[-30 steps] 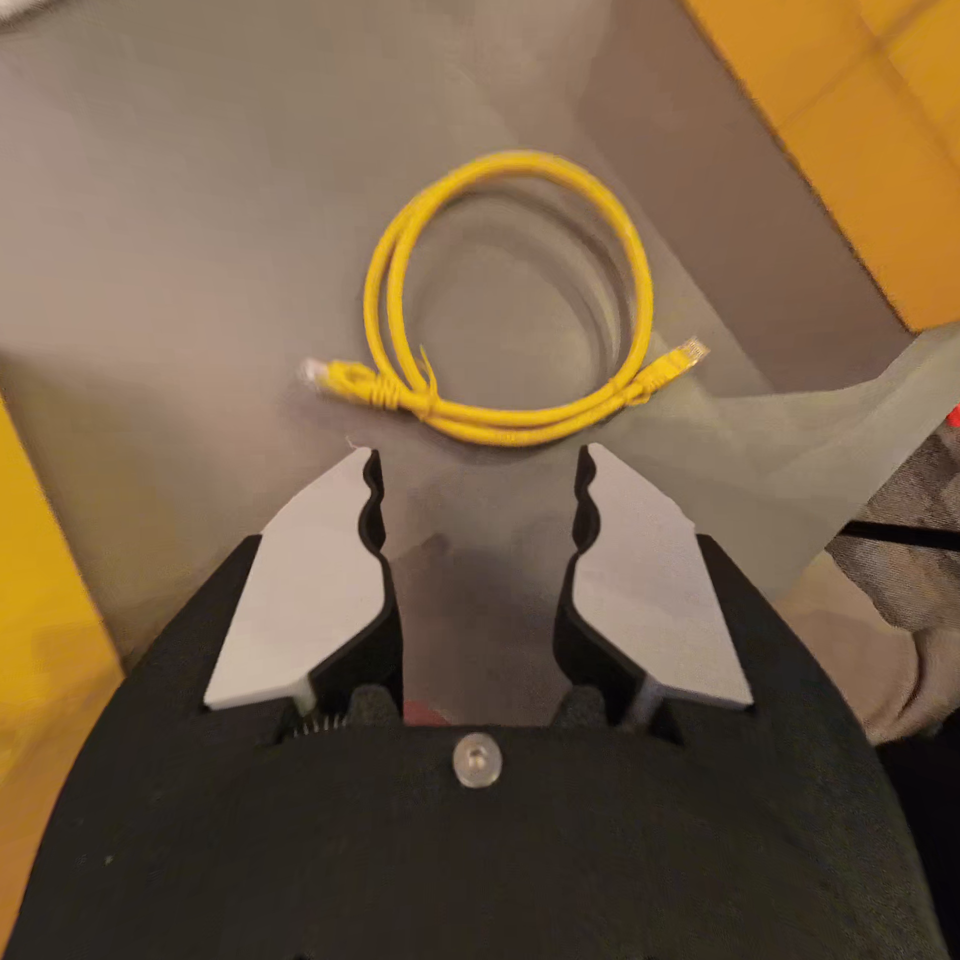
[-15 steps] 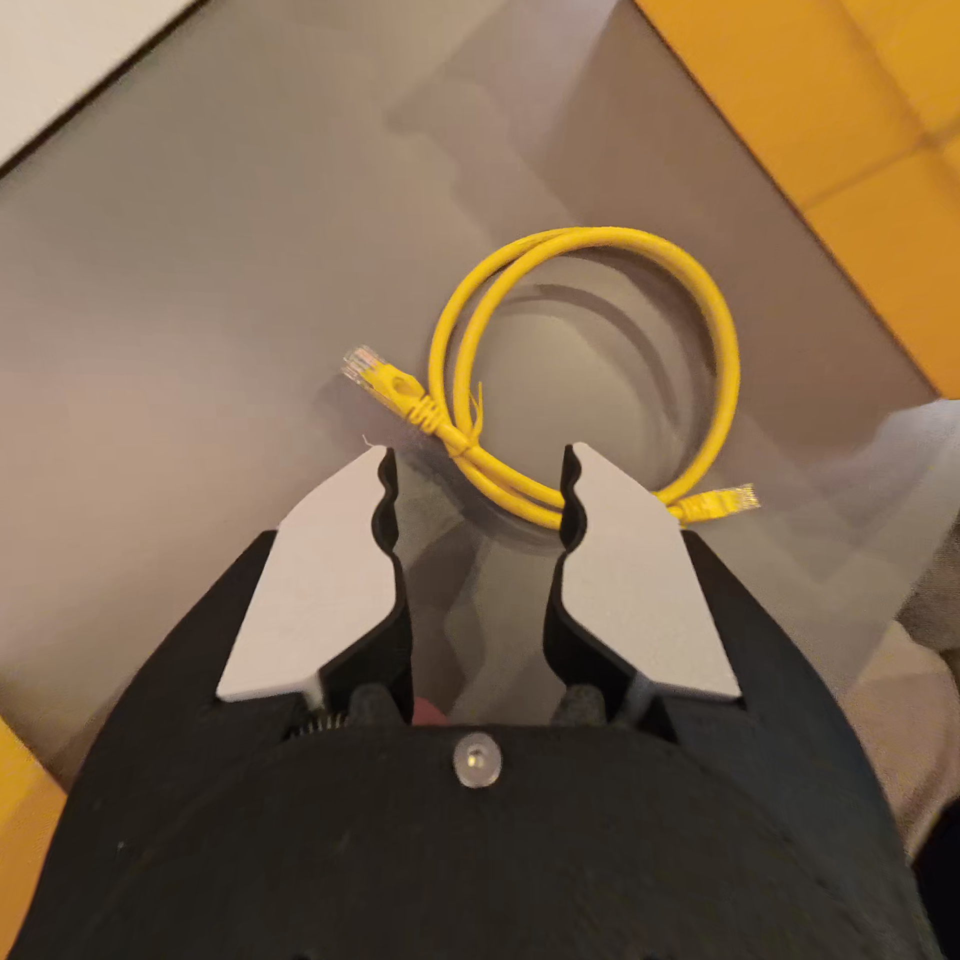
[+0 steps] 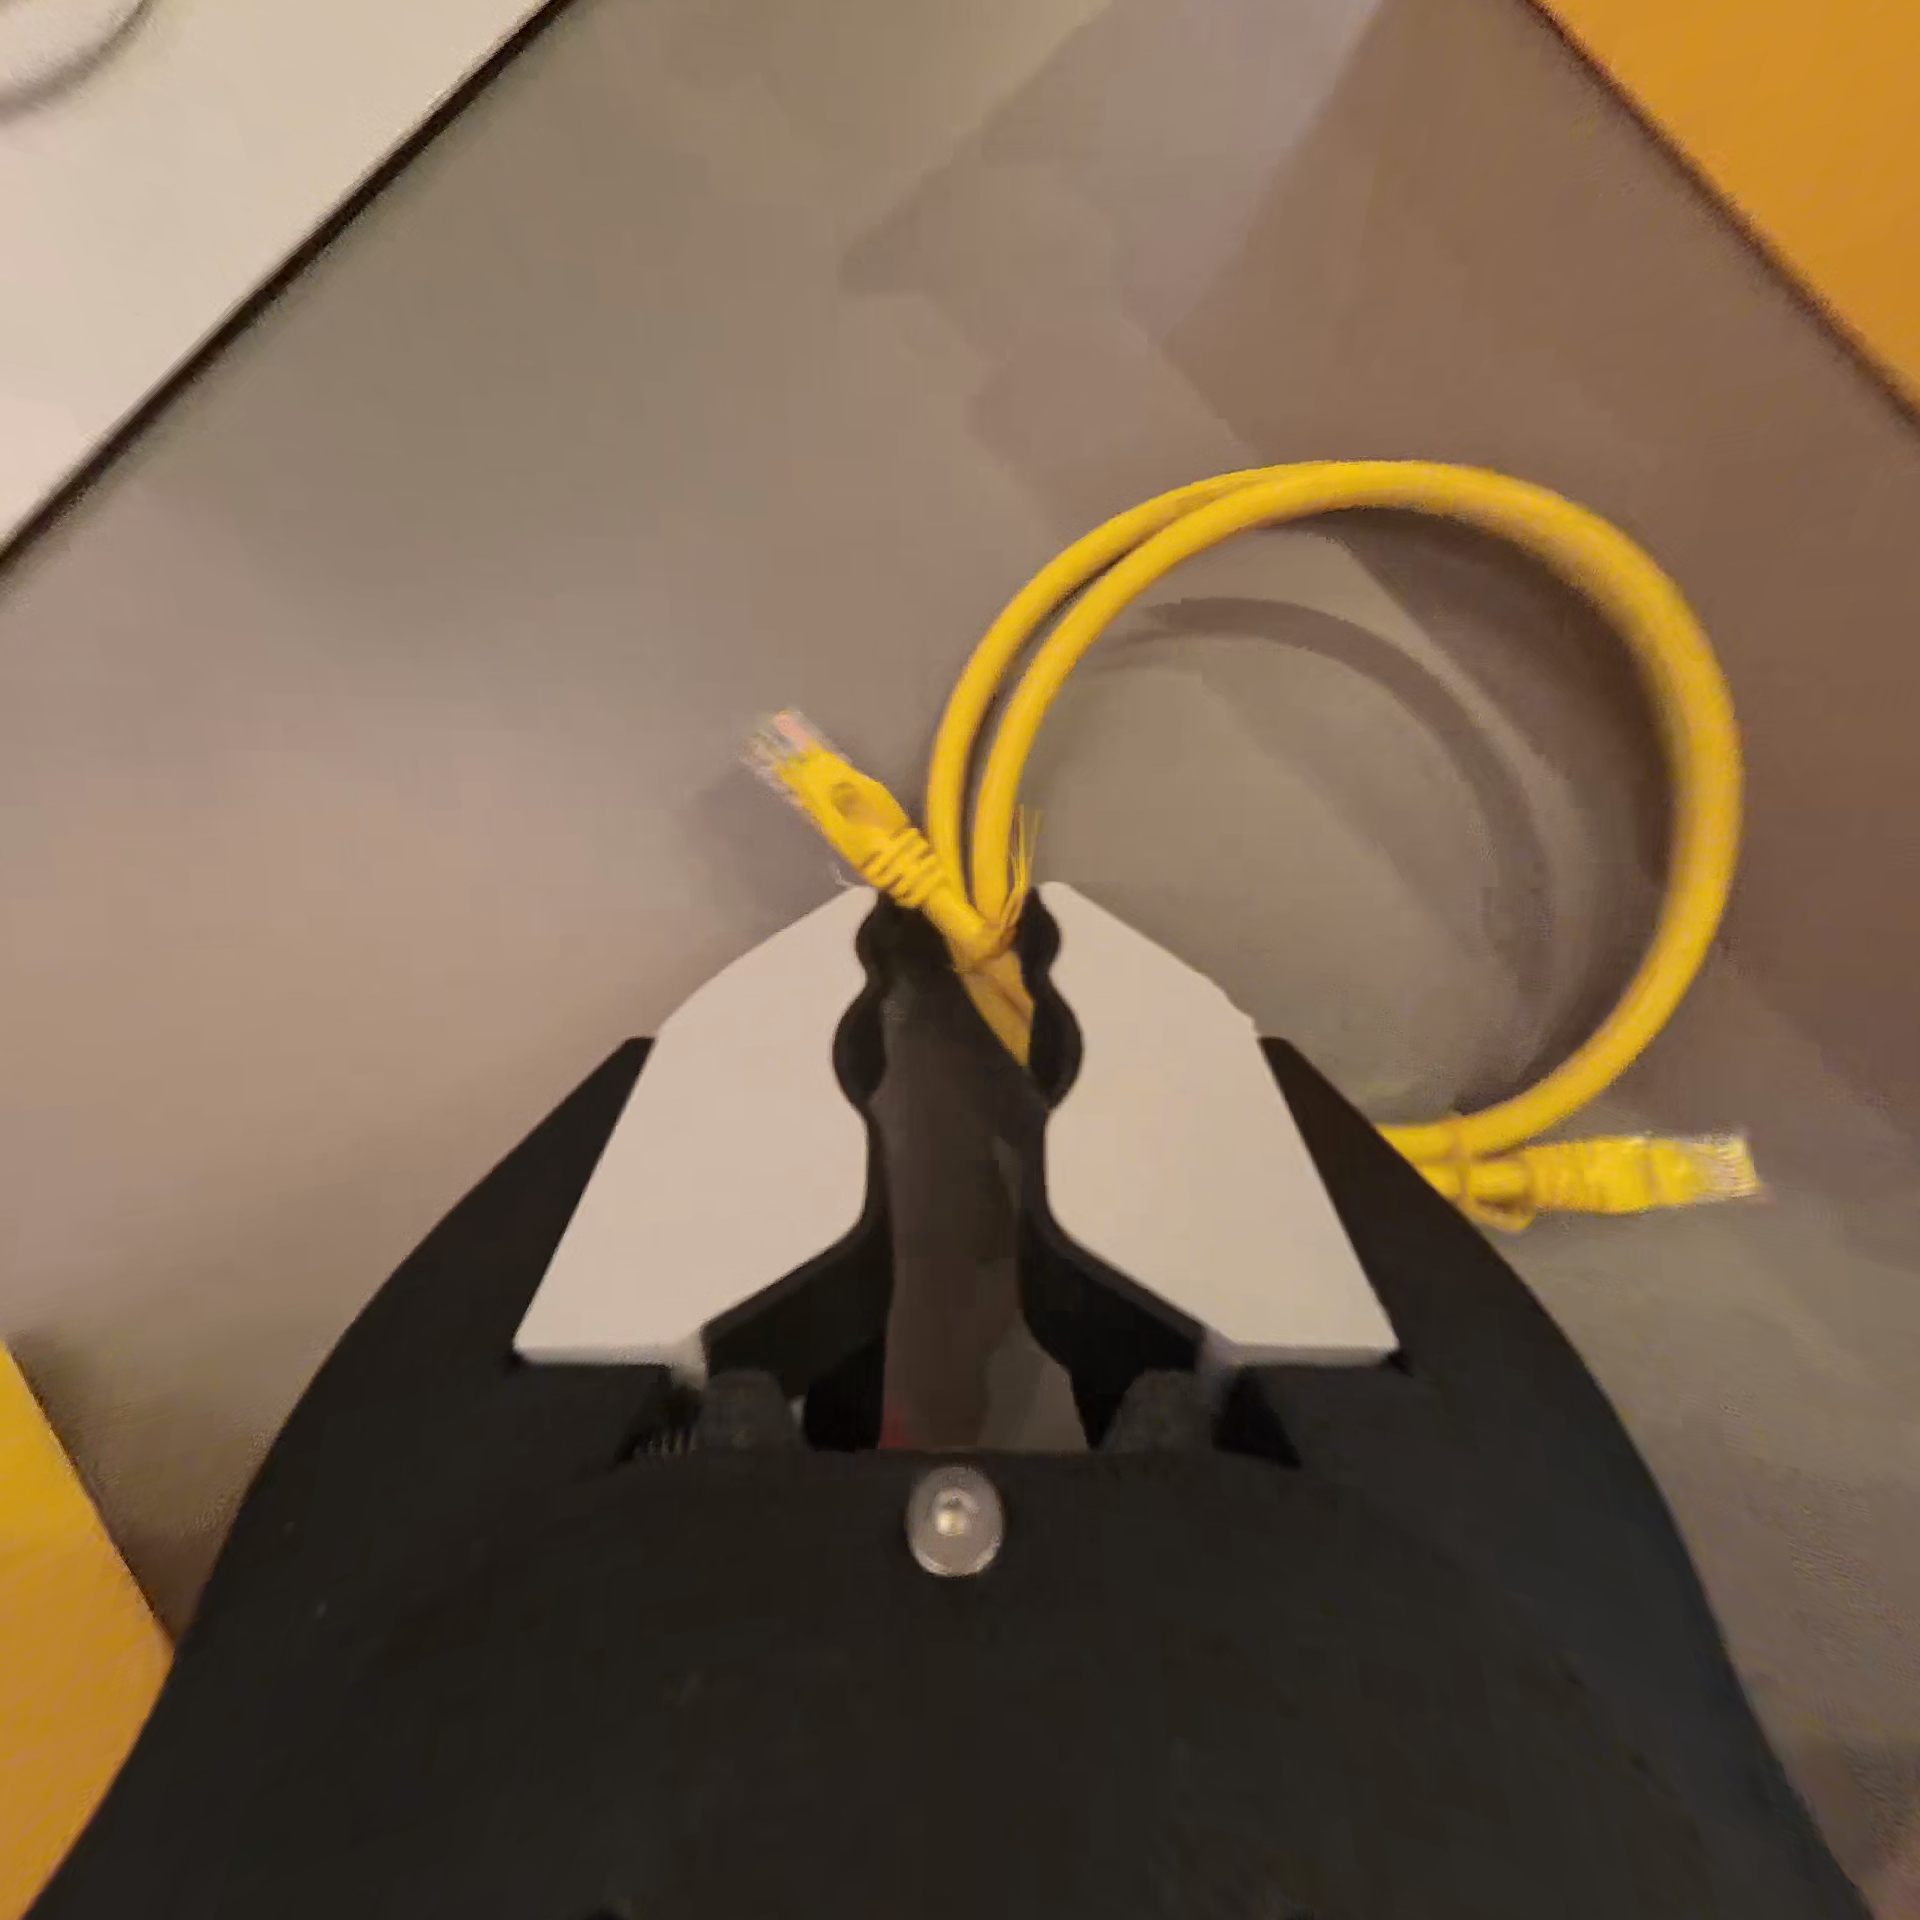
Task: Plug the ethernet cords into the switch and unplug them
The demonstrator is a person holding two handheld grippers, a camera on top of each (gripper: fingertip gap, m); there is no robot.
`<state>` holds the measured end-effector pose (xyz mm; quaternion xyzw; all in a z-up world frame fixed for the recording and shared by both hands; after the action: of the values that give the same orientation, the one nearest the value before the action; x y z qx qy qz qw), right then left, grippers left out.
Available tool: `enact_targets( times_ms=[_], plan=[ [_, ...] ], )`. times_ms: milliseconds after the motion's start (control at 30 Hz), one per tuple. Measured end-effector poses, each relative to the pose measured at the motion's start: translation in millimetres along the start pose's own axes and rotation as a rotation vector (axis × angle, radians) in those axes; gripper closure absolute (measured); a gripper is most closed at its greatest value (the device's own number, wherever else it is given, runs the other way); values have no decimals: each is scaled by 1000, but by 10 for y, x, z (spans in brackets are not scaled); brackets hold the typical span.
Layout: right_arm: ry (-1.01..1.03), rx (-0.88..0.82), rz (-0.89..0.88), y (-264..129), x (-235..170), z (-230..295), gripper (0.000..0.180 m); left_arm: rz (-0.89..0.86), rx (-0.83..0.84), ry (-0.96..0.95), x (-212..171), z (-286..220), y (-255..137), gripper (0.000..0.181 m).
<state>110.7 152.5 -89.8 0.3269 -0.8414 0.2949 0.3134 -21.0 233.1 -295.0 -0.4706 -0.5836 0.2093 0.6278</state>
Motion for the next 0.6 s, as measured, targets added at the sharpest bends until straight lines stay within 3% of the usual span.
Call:
enact_targets(
  times_ms=[267, 300, 367, 467, 600],
  plan=[
    [5, 15, -13, 12, 9, 20, 149, 183, -150, 530, -188, 74, -215, 161],
    [4, 17, -14, 15, 12, 26, 148, 193, -168, 521, -201, 93, -252, 160],
    [6, 20, -16, 18, 16, 29, 151, 154, -176, 457, -155, 118, -325, 139],
    [10, 21, -17, 23, 15, 29, 147, 62, -216, 285, -75, 96, -369, 146],
    [6, 27, -11, 45, 12, 50, 151, 104, -159, 86, -166, 184, -192, 151]
  ],
)
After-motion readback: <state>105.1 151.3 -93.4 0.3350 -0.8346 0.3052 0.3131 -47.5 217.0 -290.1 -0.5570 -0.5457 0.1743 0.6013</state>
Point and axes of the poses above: each gripper's, where its closed fingertips meet, y out along the fingers, x out of its top, z = x × y across the jaws, the point moved 5 cm from there along -y, back along the fingers, and after that the axes turned 11 degrees about -y, right-handed, at the moved point
